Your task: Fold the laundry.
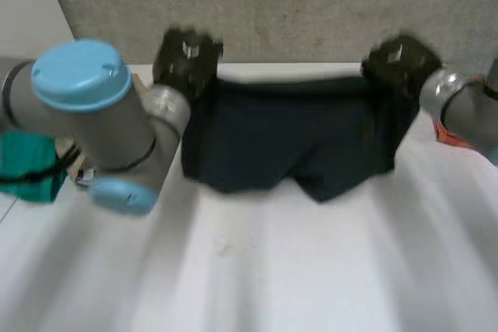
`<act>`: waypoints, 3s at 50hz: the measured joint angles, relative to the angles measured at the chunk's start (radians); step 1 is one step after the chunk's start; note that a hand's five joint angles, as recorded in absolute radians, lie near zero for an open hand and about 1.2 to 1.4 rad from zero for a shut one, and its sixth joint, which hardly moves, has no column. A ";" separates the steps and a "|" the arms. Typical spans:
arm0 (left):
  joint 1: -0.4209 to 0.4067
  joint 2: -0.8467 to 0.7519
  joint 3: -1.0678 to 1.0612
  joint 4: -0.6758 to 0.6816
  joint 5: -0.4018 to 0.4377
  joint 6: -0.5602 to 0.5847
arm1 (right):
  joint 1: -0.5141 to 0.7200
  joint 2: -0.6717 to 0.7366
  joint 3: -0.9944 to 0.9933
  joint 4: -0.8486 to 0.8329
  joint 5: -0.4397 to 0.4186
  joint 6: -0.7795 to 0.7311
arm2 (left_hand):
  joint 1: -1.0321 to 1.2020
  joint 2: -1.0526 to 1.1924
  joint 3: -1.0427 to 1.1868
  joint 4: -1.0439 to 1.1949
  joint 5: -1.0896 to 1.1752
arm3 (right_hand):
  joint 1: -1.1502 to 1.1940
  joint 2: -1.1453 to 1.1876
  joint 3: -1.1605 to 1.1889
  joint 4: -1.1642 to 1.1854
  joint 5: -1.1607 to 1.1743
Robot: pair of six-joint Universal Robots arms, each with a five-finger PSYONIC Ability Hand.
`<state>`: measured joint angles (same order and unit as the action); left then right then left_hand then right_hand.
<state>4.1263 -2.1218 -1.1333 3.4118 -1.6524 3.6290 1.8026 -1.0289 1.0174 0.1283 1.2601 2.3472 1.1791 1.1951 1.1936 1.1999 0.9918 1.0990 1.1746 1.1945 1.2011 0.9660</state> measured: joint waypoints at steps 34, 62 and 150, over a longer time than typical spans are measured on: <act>0.023 -0.109 -0.223 0.360 0.025 0.109 | 0.062 0.250 0.053 -0.342 -0.023 0.160 | 0.000 0.000 0.000 0.000 0.000 | 0.000 0.005 0.000 0.001 0.016; -0.101 0.432 -0.690 -0.370 -0.084 0.097 | -0.015 -0.233 0.523 0.433 0.060 -0.196 | 0.000 0.000 0.000 0.000 0.006 | 0.000 0.005 0.002 0.001 0.021; -0.055 0.780 -0.366 -0.459 -0.073 -0.056 | -0.210 -0.717 0.273 0.509 -0.132 -0.035 | 0.000 0.001 0.000 0.000 0.021 | -0.022 0.001 -0.004 0.000 0.000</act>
<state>4.0714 -1.3417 -1.4993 2.9531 -1.7256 3.5728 1.5925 -1.7463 1.2907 0.6369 1.1277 2.3119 1.1793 1.1964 1.1939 1.2001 1.0124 1.0767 1.1760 1.1905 1.2009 0.9657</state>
